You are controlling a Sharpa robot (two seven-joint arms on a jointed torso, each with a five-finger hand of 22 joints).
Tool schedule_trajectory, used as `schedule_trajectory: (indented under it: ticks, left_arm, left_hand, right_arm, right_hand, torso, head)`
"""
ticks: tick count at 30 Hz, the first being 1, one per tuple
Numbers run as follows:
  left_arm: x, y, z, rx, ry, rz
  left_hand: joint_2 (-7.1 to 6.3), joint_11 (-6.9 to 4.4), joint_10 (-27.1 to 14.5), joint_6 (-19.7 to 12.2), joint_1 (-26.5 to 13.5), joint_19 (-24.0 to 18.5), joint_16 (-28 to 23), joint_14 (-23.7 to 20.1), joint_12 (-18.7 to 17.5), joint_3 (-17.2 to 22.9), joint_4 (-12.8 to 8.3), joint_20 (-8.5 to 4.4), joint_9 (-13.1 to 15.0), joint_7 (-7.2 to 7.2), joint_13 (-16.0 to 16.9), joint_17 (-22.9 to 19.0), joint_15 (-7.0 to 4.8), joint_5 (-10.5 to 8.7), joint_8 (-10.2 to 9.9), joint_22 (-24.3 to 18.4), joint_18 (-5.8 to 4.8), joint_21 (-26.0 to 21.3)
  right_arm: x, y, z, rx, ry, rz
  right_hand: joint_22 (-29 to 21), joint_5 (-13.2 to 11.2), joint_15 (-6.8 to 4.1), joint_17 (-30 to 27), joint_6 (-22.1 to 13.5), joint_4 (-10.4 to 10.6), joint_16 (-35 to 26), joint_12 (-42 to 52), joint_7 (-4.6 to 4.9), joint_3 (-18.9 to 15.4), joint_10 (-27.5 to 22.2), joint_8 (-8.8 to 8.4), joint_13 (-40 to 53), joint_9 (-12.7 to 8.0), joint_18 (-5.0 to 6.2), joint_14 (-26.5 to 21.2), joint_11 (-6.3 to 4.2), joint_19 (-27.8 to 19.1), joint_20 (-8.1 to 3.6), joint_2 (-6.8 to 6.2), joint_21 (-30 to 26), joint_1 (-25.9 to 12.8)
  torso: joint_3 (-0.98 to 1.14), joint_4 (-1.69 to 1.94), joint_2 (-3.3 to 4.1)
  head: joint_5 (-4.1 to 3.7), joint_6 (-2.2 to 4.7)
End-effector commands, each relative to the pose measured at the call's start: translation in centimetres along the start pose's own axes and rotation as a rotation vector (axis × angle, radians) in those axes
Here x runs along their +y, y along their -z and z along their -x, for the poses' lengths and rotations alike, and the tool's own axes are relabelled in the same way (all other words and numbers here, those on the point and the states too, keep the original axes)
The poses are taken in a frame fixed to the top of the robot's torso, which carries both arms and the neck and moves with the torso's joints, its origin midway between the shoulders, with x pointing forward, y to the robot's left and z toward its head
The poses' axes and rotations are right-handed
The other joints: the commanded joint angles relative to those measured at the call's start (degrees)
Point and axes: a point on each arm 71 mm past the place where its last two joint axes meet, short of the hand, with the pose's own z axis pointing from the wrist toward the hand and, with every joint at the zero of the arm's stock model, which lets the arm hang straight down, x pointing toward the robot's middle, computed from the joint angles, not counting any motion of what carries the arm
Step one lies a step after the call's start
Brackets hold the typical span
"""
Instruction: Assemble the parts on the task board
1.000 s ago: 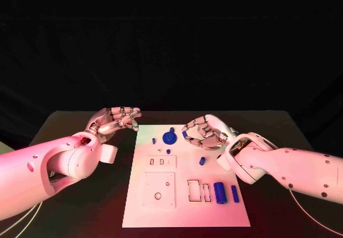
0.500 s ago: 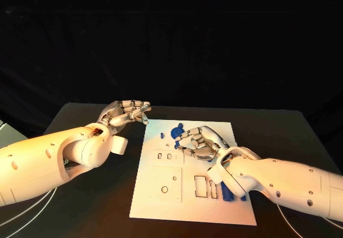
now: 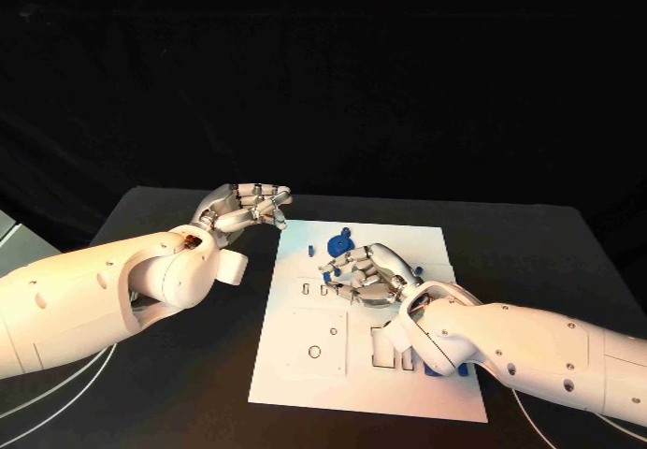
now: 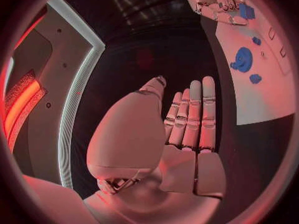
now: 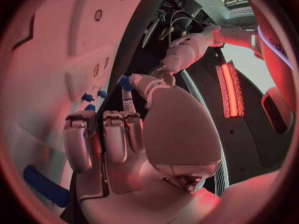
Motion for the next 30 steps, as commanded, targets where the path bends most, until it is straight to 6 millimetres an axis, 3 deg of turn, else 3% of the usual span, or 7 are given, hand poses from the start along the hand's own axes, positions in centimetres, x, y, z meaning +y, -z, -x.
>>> schedule_trajectory:
  ticks: [1,14,18,21,30]
  left_arm:
    - [0.0,0.0,-0.2,0.016,0.011,-0.006]
    - [0.6,0.2,-0.2,0.014,-0.065,0.053]
    - [1.5,0.4,-0.3,0.035,-0.117,0.142]
    - [2.2,0.7,-0.5,0.055,-0.130,0.206]
    - [4.1,1.3,-1.1,0.094,-0.128,0.356]
  left_hand:
    - [-0.01,-0.11,-0.4,-0.3,0.5,-0.4,0.4,-0.5,0.3,0.4,0.0,0.06,0.1,0.11,0.0,-0.1,-0.01,-0.31,-0.3,0.1,0.27,0.3]
    - [0.13,-0.20,0.6,0.0,1.0,-0.4,0.9,-0.1,1.1,0.9,-0.1,-0.01,0.3,0.46,0.3,-0.3,-0.16,-0.28,-0.1,0.5,0.35,1.1]
    - [0.04,-0.83,2.8,0.9,0.9,0.8,3.3,3.3,2.9,1.9,0.2,-0.66,0.6,0.21,0.8,0.2,-1.04,-0.20,0.4,1.3,0.46,2.8]
    - [0.24,-1.05,3.1,1.4,-1.1,2.1,5.3,5.5,3.4,2.4,0.5,-1.09,0.8,0.11,1.0,0.7,-1.40,-0.23,0.8,2.0,0.43,4.4]
    - [2.84,-2.07,5.5,1.9,-10.1,4.7,9.2,10.2,6.4,2.3,0.7,-2.05,1.2,-0.75,2.3,1.3,-2.46,-0.14,1.5,3.2,0.47,7.8]
  right_arm:
    - [0.0,-0.1,-0.4,0.034,0.052,0.018]
    - [0.1,0.0,-0.6,0.017,0.100,0.045]
    - [0.5,0.1,-0.6,-0.007,0.088,0.078]
    - [0.8,0.3,-0.6,-0.019,0.076,0.100]
    - [2.2,0.9,-0.8,-0.035,0.043,0.151]
  right_hand:
    - [15.1,0.2,0.43,15.1,-0.2,-0.4,0.2,0.2,-0.15,-0.2,6.1,0.93,15.1,2.7,-0.39,6.1,0.32,5.9,0.45,0.05,0.3,-0.4]
    - [15.1,0.0,0.49,15.1,-0.3,-0.7,0.2,0.2,-0.08,-0.5,6.1,1.00,15.1,2.8,-0.39,6.1,0.39,5.9,0.54,-0.14,0.3,-0.5]
    - [15.1,-0.3,0.54,15.1,-0.4,-0.7,0.2,0.2,-0.03,-0.7,6.1,1.03,15.1,2.8,-0.39,6.1,0.44,5.9,0.59,-0.18,0.3,-0.6]
    - [15.1,-0.4,0.54,15.1,-0.4,-0.7,0.2,0.2,-0.03,-0.7,6.1,1.03,15.1,2.8,-0.39,6.1,0.44,5.9,0.60,-0.17,0.3,-0.6]
    - [15.1,-0.6,0.57,15.1,-0.4,-0.7,0.2,0.2,0.00,-0.8,6.1,1.08,15.1,2.8,-0.39,6.1,0.46,5.9,0.63,-0.13,0.3,-0.8]
  torso:
    - [0.02,-0.12,0.03]
    - [0.16,0.01,0.04]
    - [0.14,0.01,-0.02]
    - [0.12,-0.06,-0.04]
    - [0.11,-0.14,-0.21]
  head:
    - [0.16,-0.13]
    - [0.08,-0.33]
    - [0.02,-0.24]
    - [0.03,-0.14]
    - [0.16,0.11]
